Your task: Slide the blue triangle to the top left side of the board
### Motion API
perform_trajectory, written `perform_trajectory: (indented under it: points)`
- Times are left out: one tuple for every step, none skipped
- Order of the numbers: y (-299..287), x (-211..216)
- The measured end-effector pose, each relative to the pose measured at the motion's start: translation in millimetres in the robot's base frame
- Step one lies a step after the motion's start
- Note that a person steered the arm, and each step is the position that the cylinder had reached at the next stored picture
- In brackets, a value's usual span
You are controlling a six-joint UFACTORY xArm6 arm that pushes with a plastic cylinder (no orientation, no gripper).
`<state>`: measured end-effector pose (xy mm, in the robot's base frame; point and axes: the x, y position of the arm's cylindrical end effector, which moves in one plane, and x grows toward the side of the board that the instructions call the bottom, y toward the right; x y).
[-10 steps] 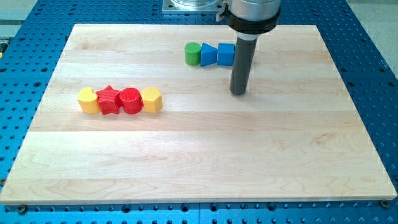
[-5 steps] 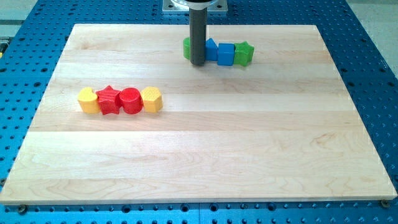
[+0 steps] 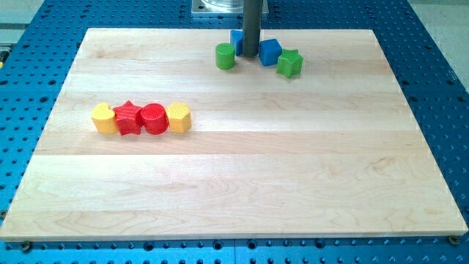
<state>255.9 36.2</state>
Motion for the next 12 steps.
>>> perform_trajectory:
  points:
    - [6, -1]
    - [12, -19]
    - [-6, -28]
    - [-58, -28]
    - [-104, -28]
    - [-147, -29]
    - [-168, -29]
    - [-110, -28]
    - [-81, -28]
    - [-88, -23]
    - [-134, -3]
    - [-165, -3]
